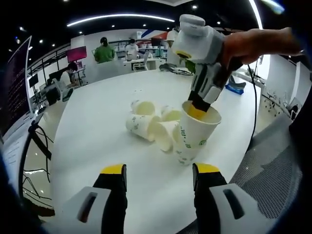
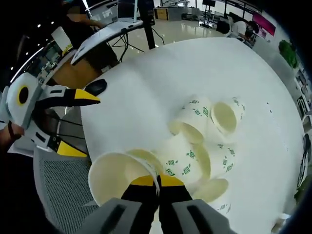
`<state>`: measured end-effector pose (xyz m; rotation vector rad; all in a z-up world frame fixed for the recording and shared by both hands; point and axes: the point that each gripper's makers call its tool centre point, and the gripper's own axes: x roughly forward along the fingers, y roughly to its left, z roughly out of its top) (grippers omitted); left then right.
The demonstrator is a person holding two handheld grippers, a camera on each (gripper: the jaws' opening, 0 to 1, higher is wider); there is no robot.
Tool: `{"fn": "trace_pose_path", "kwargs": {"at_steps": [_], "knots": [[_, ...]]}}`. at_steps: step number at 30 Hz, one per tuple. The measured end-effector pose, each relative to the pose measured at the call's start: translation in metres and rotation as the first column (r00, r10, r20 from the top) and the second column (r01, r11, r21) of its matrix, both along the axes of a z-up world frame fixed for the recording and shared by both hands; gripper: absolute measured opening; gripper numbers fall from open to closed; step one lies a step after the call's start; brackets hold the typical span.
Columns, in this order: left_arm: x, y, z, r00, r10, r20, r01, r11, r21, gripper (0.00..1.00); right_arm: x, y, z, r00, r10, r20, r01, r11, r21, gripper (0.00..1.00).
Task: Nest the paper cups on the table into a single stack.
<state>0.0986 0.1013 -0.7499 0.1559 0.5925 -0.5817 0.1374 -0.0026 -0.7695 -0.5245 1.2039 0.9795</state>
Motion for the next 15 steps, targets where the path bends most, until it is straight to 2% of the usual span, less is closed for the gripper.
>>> {"fn": "trace_pose_path", "kwargs": {"at_steps": [15], "knots": [[0.0047,-0.0008,-0.0006,1.0,-0.005,0.001,0.005,1.0,0.001,0.53,0.0088,0.0012,-0.0065,1.0,-0.008,0.013,0.008,1.0,0.006,0.0]]}}
